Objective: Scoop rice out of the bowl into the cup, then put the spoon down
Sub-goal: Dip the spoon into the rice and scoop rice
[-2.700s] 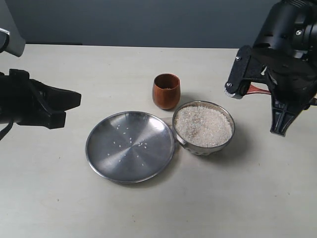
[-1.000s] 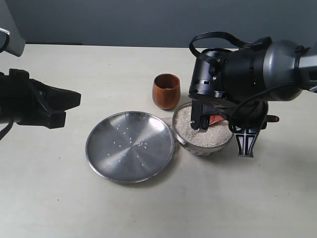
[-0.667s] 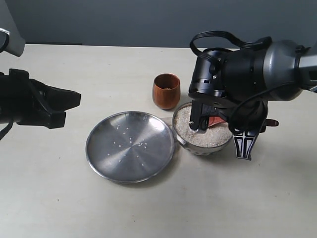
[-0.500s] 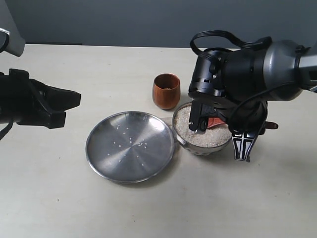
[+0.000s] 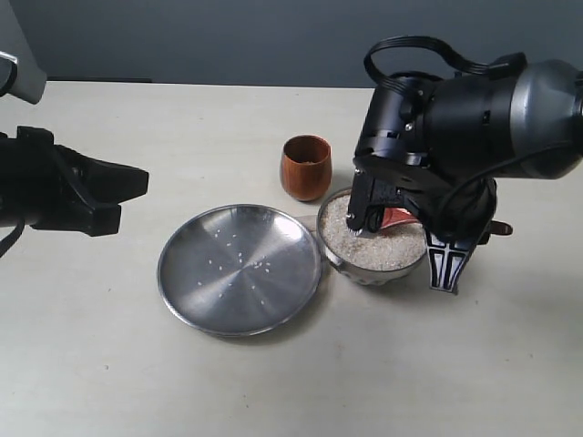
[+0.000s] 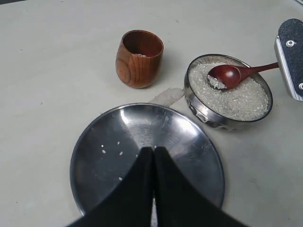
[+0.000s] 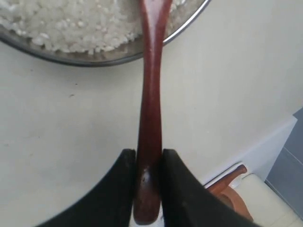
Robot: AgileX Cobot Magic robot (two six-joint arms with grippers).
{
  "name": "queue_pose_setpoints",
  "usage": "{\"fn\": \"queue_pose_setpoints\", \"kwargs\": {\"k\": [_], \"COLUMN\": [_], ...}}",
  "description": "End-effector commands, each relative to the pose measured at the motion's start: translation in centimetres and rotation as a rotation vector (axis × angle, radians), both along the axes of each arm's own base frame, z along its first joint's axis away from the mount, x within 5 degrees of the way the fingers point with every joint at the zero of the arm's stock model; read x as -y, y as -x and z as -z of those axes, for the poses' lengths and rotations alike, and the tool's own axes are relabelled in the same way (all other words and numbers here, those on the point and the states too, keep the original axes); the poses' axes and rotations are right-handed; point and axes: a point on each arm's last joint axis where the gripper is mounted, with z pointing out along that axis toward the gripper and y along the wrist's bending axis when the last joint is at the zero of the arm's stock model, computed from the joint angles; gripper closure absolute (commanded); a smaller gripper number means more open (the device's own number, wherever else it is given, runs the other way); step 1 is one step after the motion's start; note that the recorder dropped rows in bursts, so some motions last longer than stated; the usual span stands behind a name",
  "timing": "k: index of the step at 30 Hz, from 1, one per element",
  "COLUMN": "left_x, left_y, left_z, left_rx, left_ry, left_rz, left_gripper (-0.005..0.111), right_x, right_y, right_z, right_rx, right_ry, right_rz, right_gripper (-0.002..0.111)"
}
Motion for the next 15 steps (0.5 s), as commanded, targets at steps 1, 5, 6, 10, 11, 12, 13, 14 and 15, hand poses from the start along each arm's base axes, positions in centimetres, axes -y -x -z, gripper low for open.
{"fn": "queue_pose_setpoints", "kwargs": {"k": [1,5,6,10,11,12,13,14,15], "left_x": [0.1,0.1,0.1,0.1,0.1,0.1,0.1,0.1,0.1], "left_y": [-0.2,-0.2,-0.2,-0.2,-0.2,-0.2,-0.2,-0.2,-0.1], "left_z": [-0.2,-0.2,-0.2,-0.2,-0.2,-0.2,-0.2,-0.2,-0.2], "left_rx": [0.005,0.005,0.005,0.005,0.005,0.005,0.005,0.005,0.005], "left_ry": [-0.001,-0.001,-0.001,-0.001,-0.001,-0.001,-0.001,-0.001,0.000], "left_rz": [0.001,0.001,0.001,0.001,0.001,0.001,0.001,0.001,0.003], "left_gripper": [0.106,0.106,0.106,0.106,0.106,0.106,0.106,0.106,0.106], "right_x": [-0.2,-0.1,-0.1,0.0,0.0,0.1,0.1,0.1,0.1], "right_y": [0.1,0.1,0.1,0.3,0.4,0.5,0.5,0.6,0.6], "right_z": [-0.5,-0.6,-0.7,-1.2,-1.4,-1.7,-1.8,-2.0,-2.2], "right_rx": [0.013,0.016,0.017,0.024,0.027,0.031,0.035,0.042,0.045], "right_ry": [-0.017,-0.021,-0.022,-0.046,-0.055,-0.063,-0.070,-0.079,-0.082], "right_rz": [-0.001,-0.001,0.001,0.011,0.014,0.017,0.018,0.022,0.022], "right_gripper": [0.109,0.109,0.109,0.109,0.109,0.109,0.109,0.109,0.109]}}
